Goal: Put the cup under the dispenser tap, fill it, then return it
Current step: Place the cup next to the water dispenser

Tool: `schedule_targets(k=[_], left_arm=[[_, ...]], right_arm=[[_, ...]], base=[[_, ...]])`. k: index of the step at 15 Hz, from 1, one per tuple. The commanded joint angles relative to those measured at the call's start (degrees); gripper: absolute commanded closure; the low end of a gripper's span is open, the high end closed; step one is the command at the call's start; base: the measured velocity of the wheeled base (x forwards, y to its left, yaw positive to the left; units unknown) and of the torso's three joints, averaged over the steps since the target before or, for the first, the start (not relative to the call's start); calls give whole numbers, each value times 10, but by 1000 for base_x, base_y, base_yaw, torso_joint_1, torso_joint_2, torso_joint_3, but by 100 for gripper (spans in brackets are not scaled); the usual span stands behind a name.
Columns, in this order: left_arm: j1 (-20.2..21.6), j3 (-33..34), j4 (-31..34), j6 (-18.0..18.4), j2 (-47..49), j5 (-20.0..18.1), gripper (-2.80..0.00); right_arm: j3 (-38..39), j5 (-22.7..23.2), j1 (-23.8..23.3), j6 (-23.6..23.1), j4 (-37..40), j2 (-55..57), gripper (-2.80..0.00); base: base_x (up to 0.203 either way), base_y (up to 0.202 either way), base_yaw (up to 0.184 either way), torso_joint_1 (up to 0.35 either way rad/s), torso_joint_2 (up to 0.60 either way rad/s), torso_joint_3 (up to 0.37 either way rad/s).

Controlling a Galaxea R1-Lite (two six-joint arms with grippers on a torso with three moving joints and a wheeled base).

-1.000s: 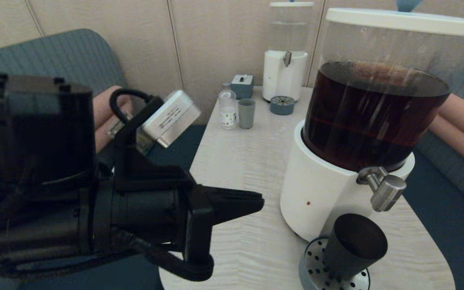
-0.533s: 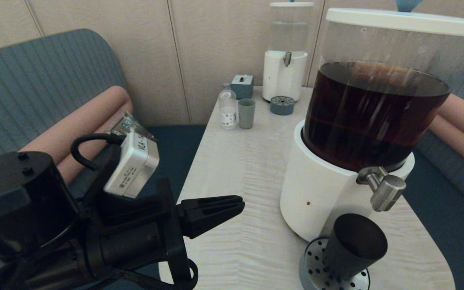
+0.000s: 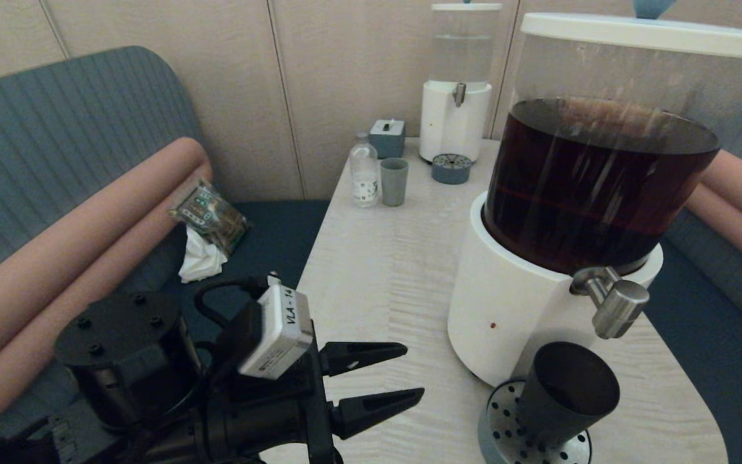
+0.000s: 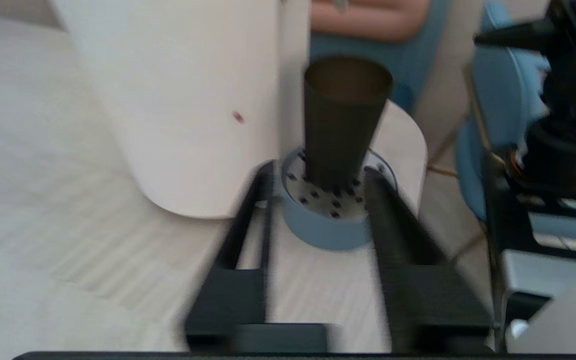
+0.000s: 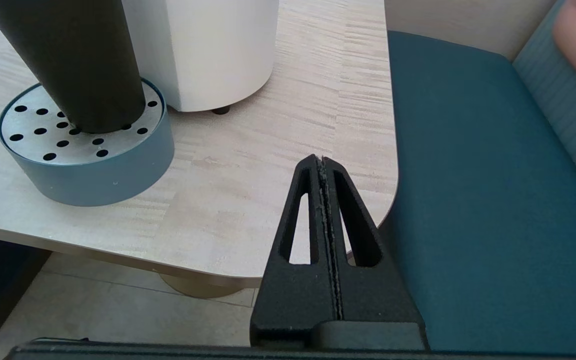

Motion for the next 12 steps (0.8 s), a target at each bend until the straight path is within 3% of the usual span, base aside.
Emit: schedule_targets(k=[1, 4, 8, 12], left_arm=[[0, -3, -5, 4, 36, -15, -280], [0, -15, -4, 33, 66, -33, -280], [-6, -66, -1, 34, 118, -41, -280], [-18, -71, 2, 29, 163, -43, -280]], right_arm=[[0, 0, 0, -1, 0, 0, 0], [0, 0, 0, -1, 0, 0, 0], [0, 0, 0, -1, 0, -1, 0], [0, 0, 0, -1, 0, -1, 0]], base=[[0, 0, 0, 0, 0, 0], [0, 0, 0, 0, 0, 0], [0, 0, 0, 0, 0, 0], [0, 0, 0, 0, 0, 0]])
